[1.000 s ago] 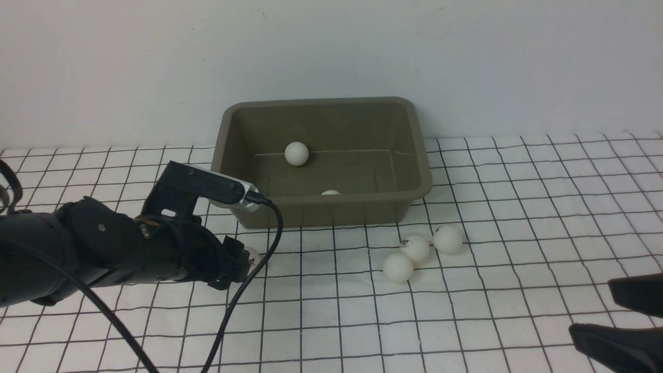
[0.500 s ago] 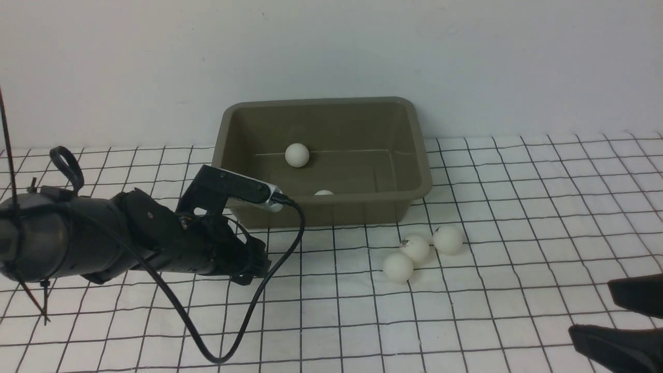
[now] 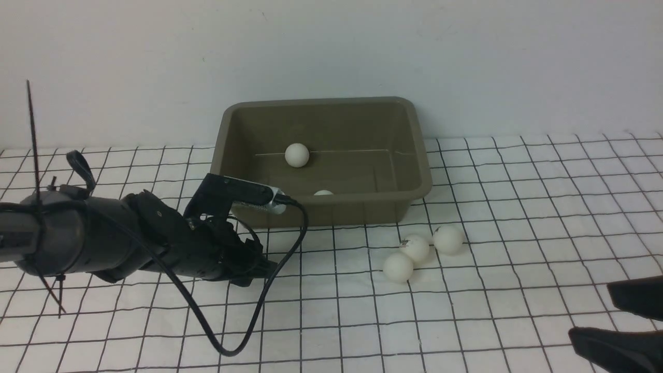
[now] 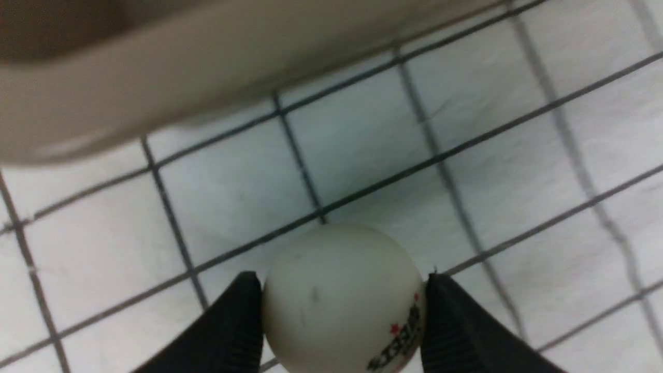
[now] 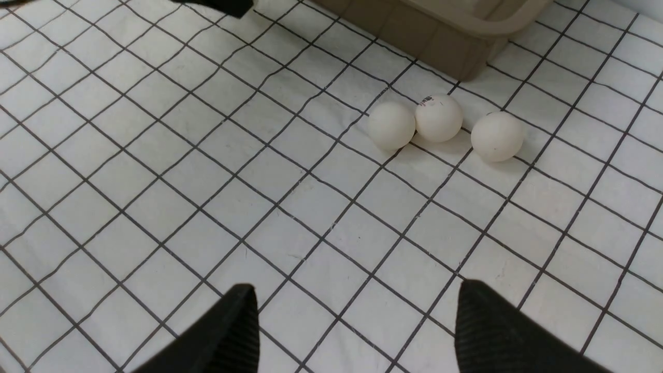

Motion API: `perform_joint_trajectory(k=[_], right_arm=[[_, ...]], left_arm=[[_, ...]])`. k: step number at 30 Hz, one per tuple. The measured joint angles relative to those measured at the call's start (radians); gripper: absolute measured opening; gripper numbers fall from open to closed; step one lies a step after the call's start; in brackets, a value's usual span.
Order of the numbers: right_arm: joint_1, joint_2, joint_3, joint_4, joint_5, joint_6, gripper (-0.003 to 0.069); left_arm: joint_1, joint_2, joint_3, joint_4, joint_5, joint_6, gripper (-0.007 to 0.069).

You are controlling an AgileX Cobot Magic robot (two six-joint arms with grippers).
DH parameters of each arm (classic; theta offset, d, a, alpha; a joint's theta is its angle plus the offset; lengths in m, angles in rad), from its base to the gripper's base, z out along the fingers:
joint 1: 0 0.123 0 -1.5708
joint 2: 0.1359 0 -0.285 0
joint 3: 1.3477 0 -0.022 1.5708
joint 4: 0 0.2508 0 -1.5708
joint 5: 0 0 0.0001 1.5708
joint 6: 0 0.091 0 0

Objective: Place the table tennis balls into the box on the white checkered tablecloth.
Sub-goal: 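Reach for and grasp a ping pong ball on the table beside the basket, then drop the ball into the bin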

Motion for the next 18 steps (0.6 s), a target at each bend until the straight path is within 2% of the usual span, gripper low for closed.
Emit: perform_joint_trajectory(k=[4, 9, 15, 18], right_arm=[[0.000, 0.000, 0.000, 0.000, -0.001, 0.000, 0.0461], [0.000, 0.000, 0.000, 0.000, 0.000, 0.000, 0.0461], [0.000, 0.000, 0.000, 0.005, 0.015, -0.012, 0.0461], [0.000, 0.000, 0.000, 0.005, -0.003, -0.034, 0.0461]], left_arm=[[-0.044, -0.136, -0.021, -0.001, 0.058, 0.034, 0.0346], [-0.087, -0.217, -0.112, -0.006, 0.071, 0.147, 0.0346], [-0.005, -0.070, -0.267, -0.027, -0.031, 0.331, 0.0346], [0.023, 0.030, -0.348, -0.038, -0.023, 0.361, 0.0351]])
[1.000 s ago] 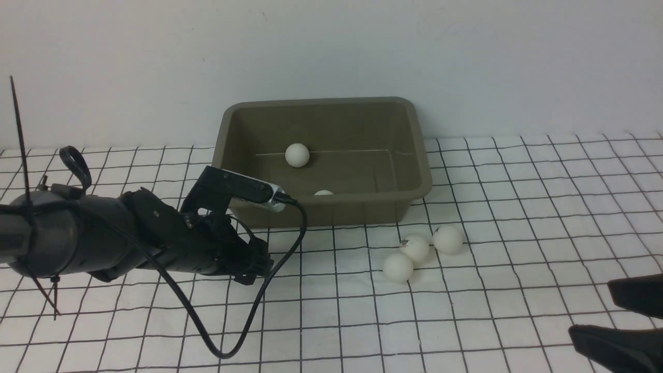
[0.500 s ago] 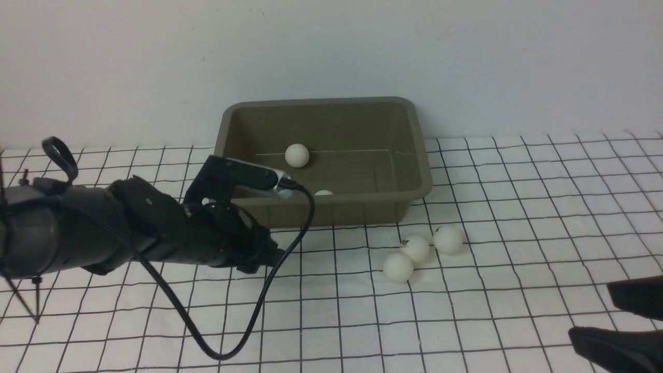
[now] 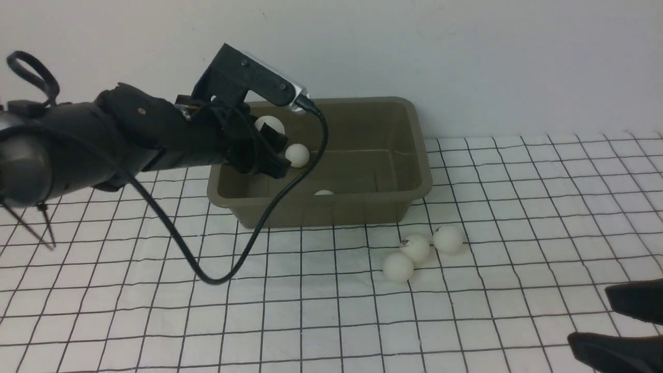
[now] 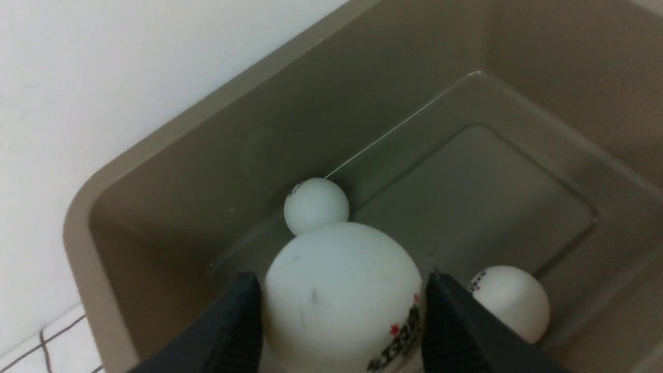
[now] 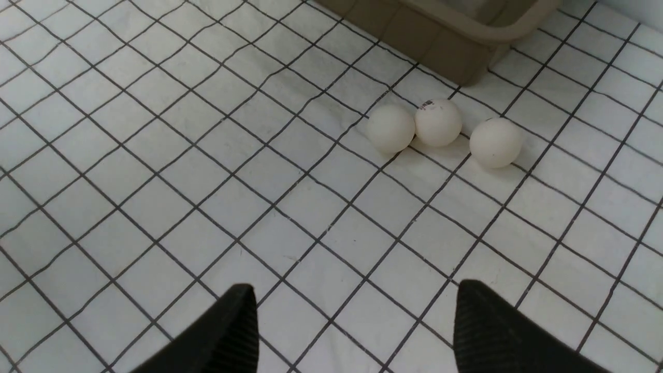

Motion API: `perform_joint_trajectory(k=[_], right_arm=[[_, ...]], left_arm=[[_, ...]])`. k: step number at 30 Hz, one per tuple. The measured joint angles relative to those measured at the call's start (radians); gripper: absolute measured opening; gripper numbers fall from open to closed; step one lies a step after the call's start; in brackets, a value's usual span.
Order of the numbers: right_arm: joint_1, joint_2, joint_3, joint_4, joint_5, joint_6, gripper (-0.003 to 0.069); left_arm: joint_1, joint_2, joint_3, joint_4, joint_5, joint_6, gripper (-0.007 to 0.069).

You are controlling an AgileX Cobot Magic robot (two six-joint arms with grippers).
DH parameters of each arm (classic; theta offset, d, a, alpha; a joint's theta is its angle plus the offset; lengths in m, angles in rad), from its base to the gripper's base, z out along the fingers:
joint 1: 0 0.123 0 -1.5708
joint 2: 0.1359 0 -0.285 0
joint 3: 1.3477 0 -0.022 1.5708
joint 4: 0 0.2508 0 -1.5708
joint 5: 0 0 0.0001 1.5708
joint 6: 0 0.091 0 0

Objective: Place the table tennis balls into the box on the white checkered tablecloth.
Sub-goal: 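Drop the ball into the bin, then reach for and grasp a ping pong ball on the table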

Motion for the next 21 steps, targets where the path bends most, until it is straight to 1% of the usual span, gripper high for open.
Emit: perform_joint_trajectory(k=[2, 4, 5, 6, 8, 10, 12, 15, 17, 18, 20, 21], right_arm=[[0.000, 0.000, 0.000, 0.000, -0.017, -0.019, 0.0461], [0.000, 0.000, 0.000, 0.002, -0.036, -0.030, 0.0461], [0.000, 0.000, 0.000, 0.003, -0.040, -0.030, 0.0461], [0.000, 0.000, 0.000, 0.003, -0.043, -0.030, 0.0461], [0.000, 0.000, 0.000, 0.003, -0.045, -0.030, 0.0461], [0.000, 0.000, 0.000, 0.004, -0.045, -0.034, 0.0461], [0.000, 0.000, 0.000, 0.006, -0.051, -0.037, 0.0461], [0.000, 0.000, 0.000, 0.008, -0.082, -0.043, 0.0461], [0.000, 0.000, 0.000, 0.011, -0.113, -0.051, 0.0461], [0.000, 0.000, 0.000, 0.012, -0.131, -0.056, 0.0461], [0.000, 0.008, 0.000, 0.014, -0.157, -0.065, 0.0461], [0.000, 0.014, 0.000, 0.014, -0.165, -0.066, 0.0461]], left_arm=[[0.013, 0.040, -0.038, -0.021, 0.025, -0.004, 0.0379], [0.032, 0.055, -0.068, -0.065, 0.083, -0.040, 0.0449], [0.039, 0.047, -0.073, -0.077, 0.112, -0.067, 0.0469], [0.047, 0.029, -0.076, -0.083, 0.137, -0.094, 0.0479], [0.062, -0.029, -0.079, -0.055, 0.209, -0.137, 0.0477], [0.074, -0.088, -0.082, 0.021, 0.276, -0.192, 0.0444], [0.085, -0.161, -0.083, 0.121, 0.370, -0.290, 0.0393], [0.093, -0.250, -0.084, 0.274, 0.543, -0.465, 0.0307], [0.093, -0.311, -0.084, 0.401, 0.697, -0.616, 0.0231], [0.093, -0.328, -0.084, 0.444, 0.755, -0.657, 0.0213], [0.093, -0.353, -0.084, 0.519, 0.816, -0.724, 0.0188], [0.093, -0.376, -0.084, 0.590, 0.855, -0.781, 0.0174]])
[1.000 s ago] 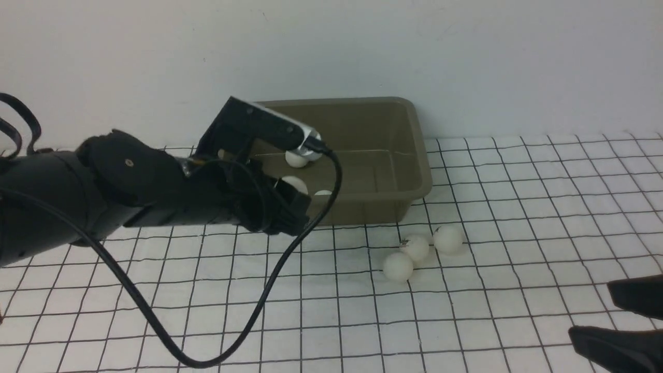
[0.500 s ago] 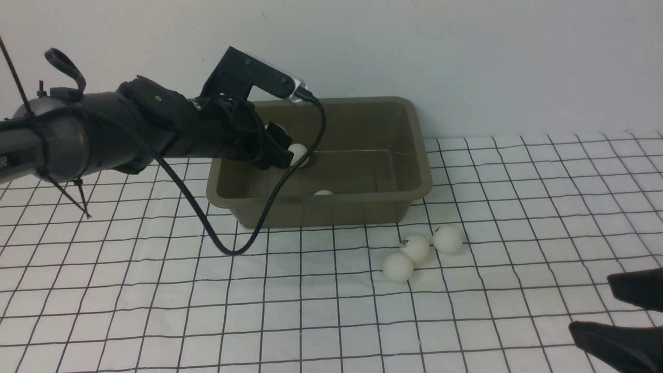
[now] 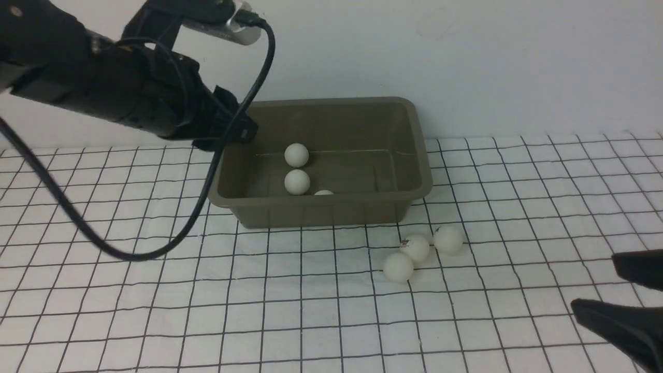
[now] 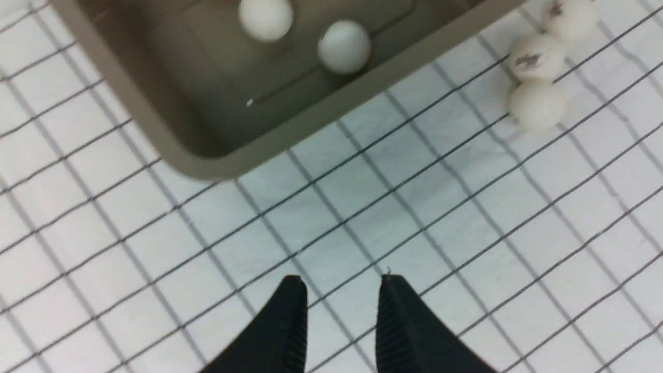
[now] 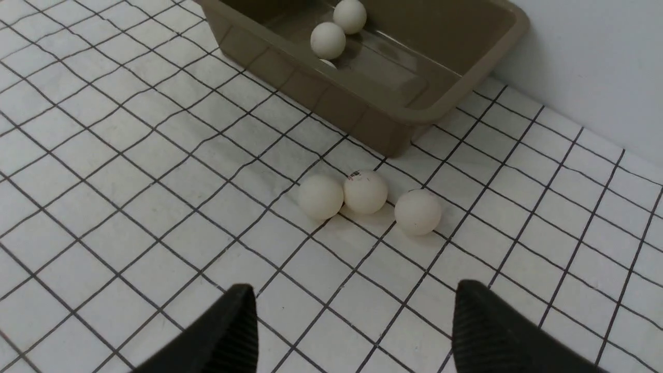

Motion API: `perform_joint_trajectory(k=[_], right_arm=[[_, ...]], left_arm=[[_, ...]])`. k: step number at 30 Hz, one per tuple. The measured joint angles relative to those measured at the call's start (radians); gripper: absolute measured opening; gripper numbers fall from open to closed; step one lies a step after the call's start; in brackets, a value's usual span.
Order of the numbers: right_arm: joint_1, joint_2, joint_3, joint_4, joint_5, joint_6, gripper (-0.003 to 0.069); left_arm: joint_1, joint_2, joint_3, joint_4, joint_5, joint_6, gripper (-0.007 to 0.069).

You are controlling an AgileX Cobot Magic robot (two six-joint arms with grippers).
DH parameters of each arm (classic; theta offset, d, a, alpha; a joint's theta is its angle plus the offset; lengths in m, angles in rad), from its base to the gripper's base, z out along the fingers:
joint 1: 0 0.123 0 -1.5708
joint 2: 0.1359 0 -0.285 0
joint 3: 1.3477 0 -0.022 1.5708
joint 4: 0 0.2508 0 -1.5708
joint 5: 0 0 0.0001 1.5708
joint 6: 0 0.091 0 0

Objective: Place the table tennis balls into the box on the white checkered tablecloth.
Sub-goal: 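Reach for and grasp a ping pong ball on the table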

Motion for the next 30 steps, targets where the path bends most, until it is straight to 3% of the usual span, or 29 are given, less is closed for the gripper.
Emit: perform_joint_trajectory(k=[5, 8, 17, 21, 26, 30], right_arm=[[0.000, 0.080, -0.001, 0.004, -0.019, -0.003, 0.0461], [0.000, 0.142, -0.012, 0.005, -0.029, -0.003, 0.0461], [0.000, 0.416, -0.212, -0.005, -0.026, -0.003, 0.0461], [0.000, 0.550, -0.295, -0.026, -0.008, -0.003, 0.0461], [0.000, 0.660, -0.336, -0.029, -0.011, -0.004, 0.0461], [0.020, 0.714, -0.339, -0.036, -0.041, -0.022, 0.0461]], left_arm=[[0.000, -0.055, 0.000, 0.186, 0.106, -0.127, 0.0167], [0.002, -0.109, 0.000, 0.240, 0.102, -0.145, 0.0203], [0.003, -0.126, 0.000, 0.220, 0.019, -0.175, 0.0440], [0.003, -0.123, 0.000, 0.227, 0.019, -0.171, 0.0449], [0.001, -0.126, 0.000, 0.385, 0.020, -0.170, 0.0450], [-0.026, -0.130, 0.000, 0.397, -0.075, -0.170, 0.0450]])
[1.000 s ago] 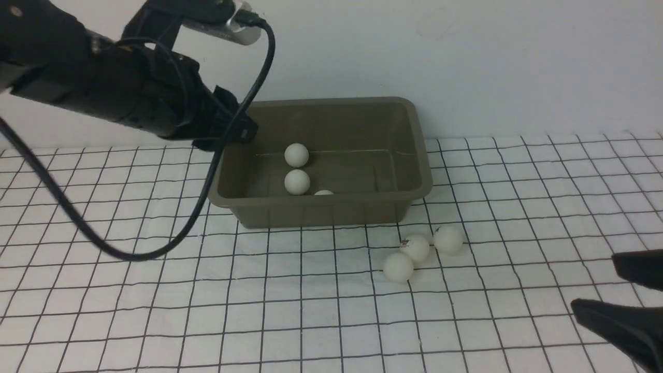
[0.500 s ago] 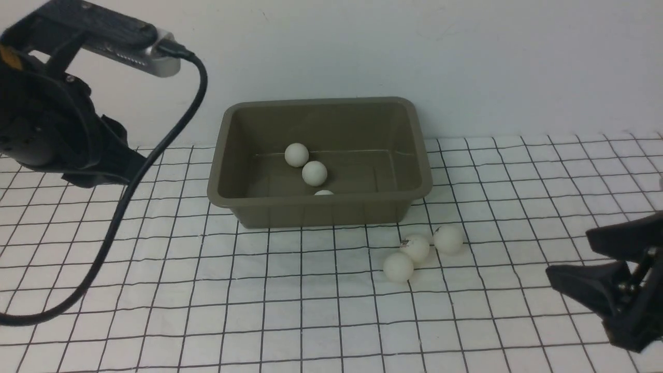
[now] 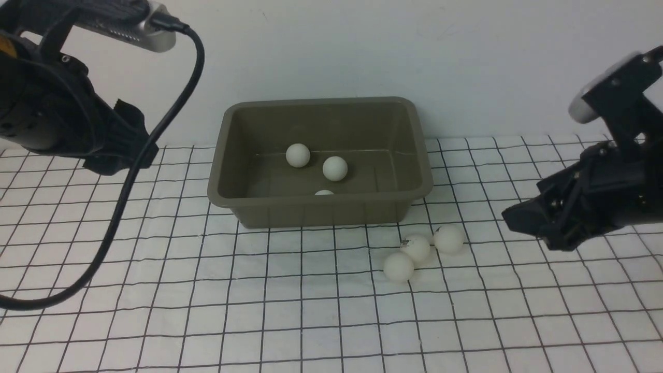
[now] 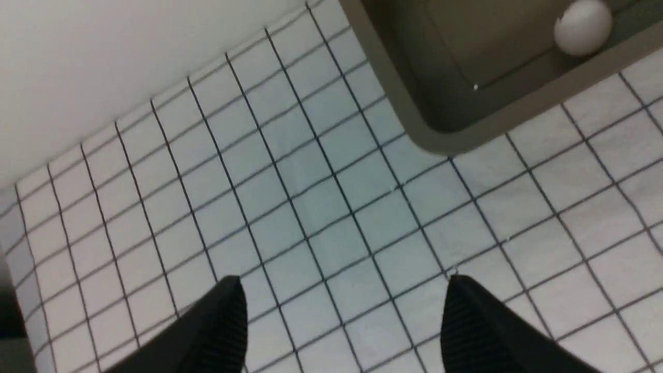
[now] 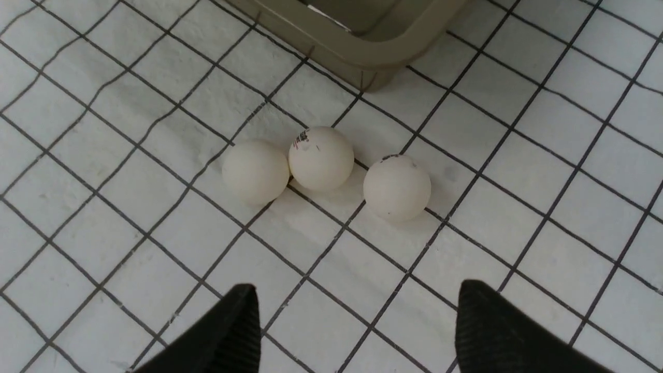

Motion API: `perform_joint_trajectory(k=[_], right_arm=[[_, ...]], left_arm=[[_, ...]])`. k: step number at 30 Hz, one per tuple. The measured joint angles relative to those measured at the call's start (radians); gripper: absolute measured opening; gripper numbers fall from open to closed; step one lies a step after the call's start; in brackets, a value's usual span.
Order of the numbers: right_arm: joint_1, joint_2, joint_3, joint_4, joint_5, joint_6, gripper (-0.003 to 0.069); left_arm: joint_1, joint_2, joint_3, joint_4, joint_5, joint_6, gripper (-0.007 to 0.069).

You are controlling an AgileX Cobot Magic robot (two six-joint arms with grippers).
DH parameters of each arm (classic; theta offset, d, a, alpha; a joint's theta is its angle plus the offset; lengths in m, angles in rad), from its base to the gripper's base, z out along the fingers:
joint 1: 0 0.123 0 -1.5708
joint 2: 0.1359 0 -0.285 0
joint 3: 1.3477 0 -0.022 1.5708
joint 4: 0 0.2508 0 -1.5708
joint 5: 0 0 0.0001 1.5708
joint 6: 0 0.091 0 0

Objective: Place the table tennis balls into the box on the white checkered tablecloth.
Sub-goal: 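Reach for and grasp a ping pong ball on the table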

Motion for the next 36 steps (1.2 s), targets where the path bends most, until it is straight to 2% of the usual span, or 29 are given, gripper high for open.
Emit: perform_joint_trajectory(k=[3, 6, 14, 18, 23, 36], right_arm=[[0.048, 0.048, -0.001, -0.014, -0.041, -0.019, 0.0461], [0.089, 0.108, -0.001, -0.019, -0.094, -0.019, 0.0461], [0.096, 0.266, -0.023, -0.044, -0.228, -0.017, 0.0461], [0.096, 0.358, -0.118, -0.044, -0.184, -0.003, 0.0461], [0.096, 0.431, -0.232, -0.062, -0.104, 0.079, 0.0461], [0.096, 0.503, -0.264, -0.143, -0.077, 0.187, 0.0461]], left_arm=[[-0.028, 0.000, 0.000, -0.021, -0.066, 0.000, 0.0450], [-0.048, 0.000, 0.000, -0.030, -0.060, -0.002, 0.0450], [-0.058, 0.000, 0.000, -0.064, 0.003, -0.008, 0.0450], [-0.058, 0.000, 0.000, -0.066, 0.003, -0.008, 0.0450], [-0.058, 0.000, 0.000, -0.067, 0.003, -0.006, 0.0450], [-0.058, 0.000, 0.000, -0.067, 0.003, -0.004, 0.0450]])
